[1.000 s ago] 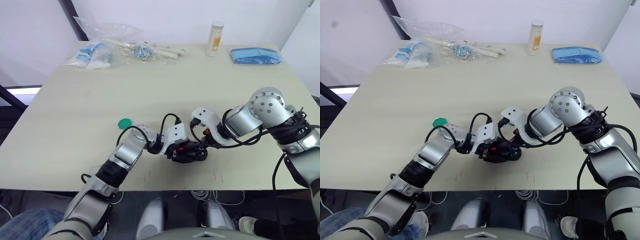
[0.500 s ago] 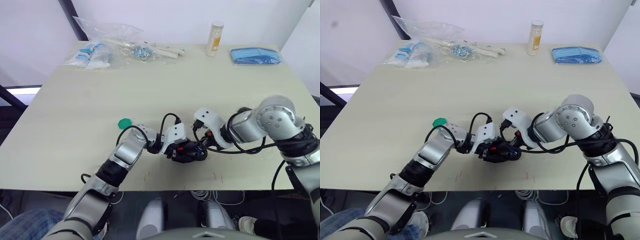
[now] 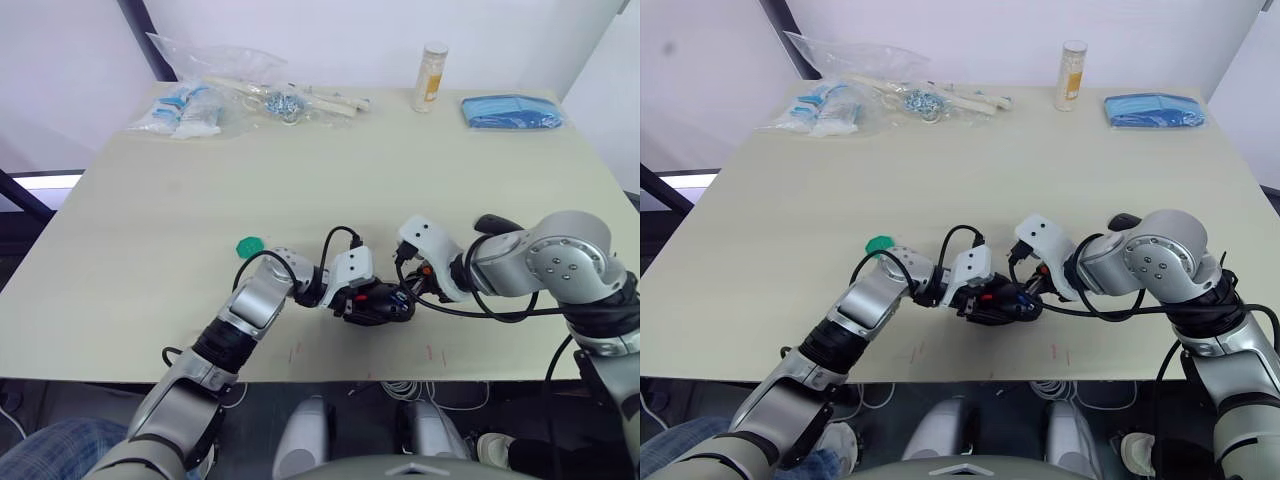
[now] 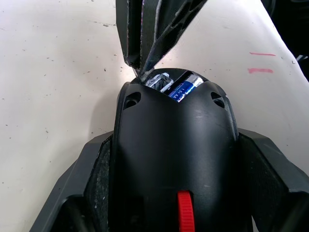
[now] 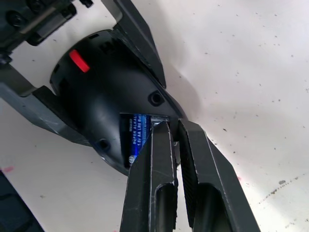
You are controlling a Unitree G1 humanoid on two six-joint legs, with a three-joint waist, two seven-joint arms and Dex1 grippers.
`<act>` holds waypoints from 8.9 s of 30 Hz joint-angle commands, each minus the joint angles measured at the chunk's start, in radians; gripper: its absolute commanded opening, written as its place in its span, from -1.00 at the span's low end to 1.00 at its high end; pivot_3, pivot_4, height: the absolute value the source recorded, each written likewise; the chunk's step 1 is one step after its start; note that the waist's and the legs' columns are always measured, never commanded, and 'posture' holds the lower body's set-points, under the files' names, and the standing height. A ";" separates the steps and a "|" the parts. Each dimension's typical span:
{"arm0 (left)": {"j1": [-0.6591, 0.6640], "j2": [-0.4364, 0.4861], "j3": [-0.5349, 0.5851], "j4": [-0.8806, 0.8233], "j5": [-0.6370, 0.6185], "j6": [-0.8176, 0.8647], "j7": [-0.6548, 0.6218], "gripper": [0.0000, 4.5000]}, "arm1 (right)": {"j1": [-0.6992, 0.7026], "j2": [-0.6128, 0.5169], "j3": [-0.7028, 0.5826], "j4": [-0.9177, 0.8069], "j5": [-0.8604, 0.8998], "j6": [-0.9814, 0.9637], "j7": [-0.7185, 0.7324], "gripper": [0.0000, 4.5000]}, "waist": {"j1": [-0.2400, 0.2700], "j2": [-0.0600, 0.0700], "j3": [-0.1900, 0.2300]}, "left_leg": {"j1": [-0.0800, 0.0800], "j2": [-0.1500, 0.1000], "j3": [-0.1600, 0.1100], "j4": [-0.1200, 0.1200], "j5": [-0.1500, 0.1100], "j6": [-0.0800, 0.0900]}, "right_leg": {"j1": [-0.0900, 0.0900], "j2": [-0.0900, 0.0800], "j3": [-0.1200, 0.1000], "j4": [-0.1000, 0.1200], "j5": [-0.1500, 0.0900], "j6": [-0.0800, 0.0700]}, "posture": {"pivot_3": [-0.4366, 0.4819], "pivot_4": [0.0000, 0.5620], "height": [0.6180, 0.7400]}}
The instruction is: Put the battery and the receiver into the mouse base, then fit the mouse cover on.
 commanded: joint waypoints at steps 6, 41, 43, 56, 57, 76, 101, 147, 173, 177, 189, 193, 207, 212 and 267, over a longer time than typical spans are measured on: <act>0.009 0.001 -0.031 0.020 0.015 0.019 -0.001 0.31 | -0.002 -0.008 -0.069 -0.076 -0.022 0.006 0.071 -1.00 | 0.000 0.000 0.000 | 0.000 0.000 0.000 0.000 0.000 0.000 | 0.000 0.000 0.000 0.000 0.000 0.000 | -0.05 -0.47 1.00; 0.010 0.001 -0.034 0.008 0.012 0.022 -0.004 0.31 | 0.215 -0.070 -0.057 -0.243 -0.342 -0.218 0.399 -1.00 | 0.001 0.000 0.000 | 0.000 0.000 0.000 0.000 0.000 0.000 | 0.000 0.000 0.000 -0.003 0.000 0.001 | -0.05 -0.47 1.00; 0.009 0.001 -0.034 0.010 0.012 0.022 -0.004 0.31 | 0.217 -0.066 -0.054 -0.241 -0.353 -0.217 0.404 -1.00 | 0.001 0.000 0.000 | 0.000 0.000 0.000 0.000 0.000 0.000 | 0.000 0.000 0.000 -0.003 -0.001 0.001 | -0.05 -0.47 1.00; 0.010 0.000 -0.038 0.007 0.013 0.024 -0.004 0.31 | 0.245 -0.050 -0.046 -0.239 -0.411 -0.212 0.430 -1.00 | 0.001 0.000 0.000 | 0.000 0.000 0.000 0.000 0.000 0.000 | 0.000 0.000 0.000 -0.003 0.000 0.001 | -0.05 -0.47 1.00; 0.010 0.000 -0.038 0.006 0.013 0.024 -0.005 0.31 | 0.248 -0.048 -0.045 -0.239 -0.415 -0.214 0.430 -1.00 | 0.001 0.000 0.000 | 0.000 0.000 0.000 0.000 0.000 0.000 | 0.000 0.000 0.000 -0.003 0.000 0.001 | -0.05 -0.47 1.00; 0.015 0.004 -0.038 -0.002 0.009 0.030 -0.008 0.31 | 0.263 -0.047 -0.022 -0.224 -0.499 -0.251 0.474 -1.00 | 0.001 0.000 0.000 | 0.000 0.000 0.000 0.000 0.000 0.000 | 0.001 0.001 0.000 -0.003 0.000 0.001 | -0.05 -0.47 1.00; 0.022 0.002 -0.041 -0.009 0.007 0.038 0.000 0.31 | 0.154 -0.064 0.025 -0.199 -0.506 -0.098 0.521 -1.00 | 0.001 0.000 0.000 | 0.000 0.000 0.000 0.000 0.000 0.000 | 0.002 0.001 0.000 -0.004 0.000 0.001 | -0.05 -0.47 1.00; 0.018 -0.009 -0.045 0.008 0.007 0.022 0.010 0.31 | -0.125 -0.061 0.171 0.067 -0.247 0.006 0.336 -1.00 | 0.001 0.000 0.000 | 0.001 0.000 0.000 0.000 0.000 0.000 | 0.003 0.000 -0.001 -0.003 0.000 0.001 | -0.05 -0.47 1.00; 0.016 -0.004 -0.046 0.000 0.005 0.029 0.006 0.31 | -0.125 -0.071 0.146 0.210 0.211 0.006 -0.110 -1.00 | 0.001 -0.001 0.000 | 0.001 0.000 0.000 0.000 0.000 0.000 | 0.003 0.000 -0.001 -0.003 0.000 0.001 | -0.05 -0.47 1.00; 0.015 -0.005 -0.046 -0.001 0.004 0.030 0.006 0.31 | -0.122 -0.070 0.150 0.206 0.296 0.006 -0.164 -1.00 | 0.002 0.000 0.000 | 0.001 0.000 0.000 0.000 0.000 0.000 | 0.003 0.000 -0.001 -0.003 0.000 0.001 | -0.05 -0.47 1.00; 0.012 -0.009 -0.047 -0.001 0.005 0.034 0.007 0.31 | -0.114 -0.070 0.154 0.208 0.332 0.006 -0.247 -1.00 | 0.002 0.000 0.000 | 0.000 0.000 0.000 0.000 0.000 0.000 | 0.003 0.000 -0.001 -0.004 0.000 0.001 | -0.05 -0.47 1.00; 0.013 -0.009 -0.047 -0.002 0.005 0.035 0.007 0.31 | -0.116 -0.069 0.152 0.201 0.329 0.006 -0.246 -0.70 | 0.002 0.000 0.000 | 0.000 0.000 0.000 0.000 0.000 0.000 | 0.003 0.000 -0.001 -0.004 0.000 0.001 | -0.05 -0.47 1.00; 0.015 -0.009 -0.049 -0.003 0.008 0.032 0.007 0.31 | -0.140 -0.134 0.076 0.094 0.251 0.006 -0.093 -0.02 | 0.002 0.000 0.000 | 0.000 0.000 0.000 0.000 0.000 0.000 | 0.003 0.000 -0.001 -0.005 0.000 0.001 | -0.05 -0.47 1.00; 0.014 -0.005 -0.048 -0.002 0.008 0.031 0.005 0.31 | -0.103 -0.176 -0.031 0.017 0.205 -0.018 0.041 -0.02 | 0.003 0.001 0.000 | 0.000 0.000 0.000 0.000 0.000 0.000 | 0.003 0.000 -0.001 -0.005 0.000 0.001 | -0.05 -0.47 1.00; 0.023 -0.004 -0.048 -0.002 0.007 0.031 0.016 0.31 | 0.675 -0.009 -0.088 0.056 -0.807 -1.183 0.823 -0.96 | 0.003 -0.001 0.000 | 0.002 0.000 0.005 0.000 0.000 0.000 | 0.004 0.002 0.000 -0.005 0.000 0.001 | -0.05 -0.47 1.00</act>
